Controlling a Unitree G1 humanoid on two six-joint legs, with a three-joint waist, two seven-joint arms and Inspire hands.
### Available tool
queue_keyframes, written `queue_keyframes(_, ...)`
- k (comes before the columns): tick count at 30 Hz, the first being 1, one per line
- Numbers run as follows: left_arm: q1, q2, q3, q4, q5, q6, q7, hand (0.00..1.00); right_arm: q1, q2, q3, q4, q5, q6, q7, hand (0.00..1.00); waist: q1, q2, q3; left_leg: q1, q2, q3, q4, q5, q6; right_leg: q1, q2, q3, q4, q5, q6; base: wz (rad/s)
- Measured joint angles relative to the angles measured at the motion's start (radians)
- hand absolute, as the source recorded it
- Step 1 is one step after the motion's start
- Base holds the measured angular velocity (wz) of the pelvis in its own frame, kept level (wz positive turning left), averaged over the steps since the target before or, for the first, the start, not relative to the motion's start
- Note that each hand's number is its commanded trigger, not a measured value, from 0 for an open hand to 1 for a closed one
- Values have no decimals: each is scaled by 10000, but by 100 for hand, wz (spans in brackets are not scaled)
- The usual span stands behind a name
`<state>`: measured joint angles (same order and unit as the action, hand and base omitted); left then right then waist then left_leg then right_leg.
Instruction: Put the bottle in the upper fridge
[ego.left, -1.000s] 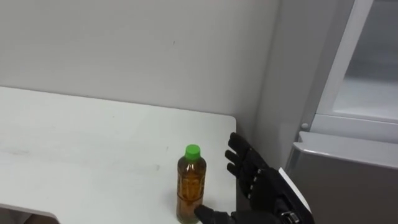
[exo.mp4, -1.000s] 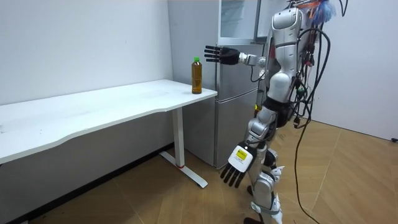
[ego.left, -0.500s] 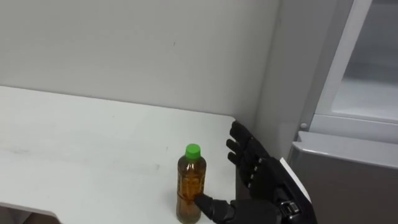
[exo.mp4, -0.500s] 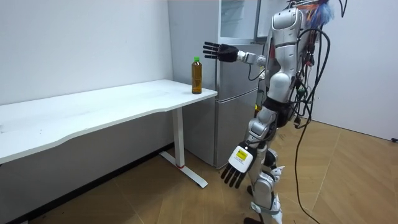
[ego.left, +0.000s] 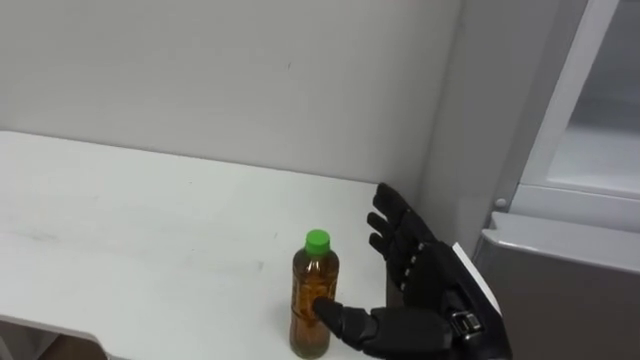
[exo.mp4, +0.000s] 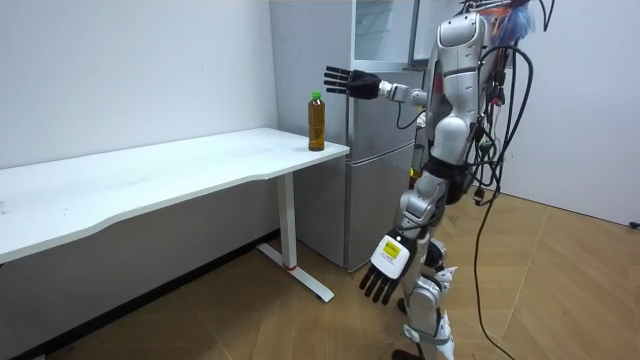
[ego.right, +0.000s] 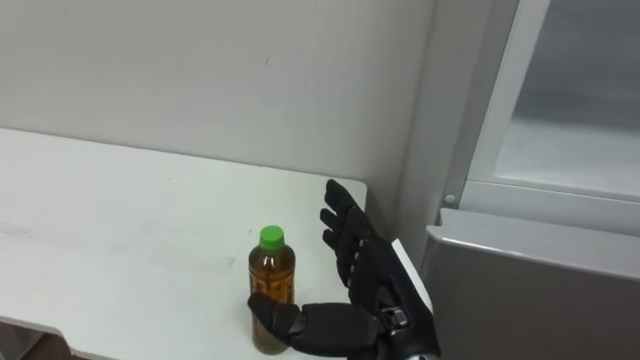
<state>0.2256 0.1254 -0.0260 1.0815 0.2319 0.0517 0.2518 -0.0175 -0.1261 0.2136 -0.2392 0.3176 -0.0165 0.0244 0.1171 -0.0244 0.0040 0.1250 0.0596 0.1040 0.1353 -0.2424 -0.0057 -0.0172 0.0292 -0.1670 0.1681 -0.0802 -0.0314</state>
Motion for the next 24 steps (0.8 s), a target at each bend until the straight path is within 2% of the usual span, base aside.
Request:
queue_keyframes(8,-159,14,32,-27,305,280,-56,0,-365,-116,-16,1272,335,12,-374,0,-6,-123,14,28,-31,-119,32,4,5,70,-50,-133,2,-6,10,3)
queue_keyframes(13,-158,32,32,-32,458,361,-239,0,-622,-302,-49,1560,332,64,-648,0,-27,-133,25,-36,-36,-233,104,4,5,69,-65,-218,-8,-11,17,5)
queue_keyframes(19,-171,36,41,-97,464,412,-285,0,-711,-307,-101,1584,321,64,-791,0,-14,-130,26,-94,-36,-282,163,4,4,62,-77,-272,-18,-12,17,2)
queue_keyframes(24,-187,56,39,-288,657,512,-284,0,-1154,-340,-110,2287,300,65,-896,0,-12,-136,26,-106,-44,-267,161,3,4,74,-85,-276,-13,-13,18,0)
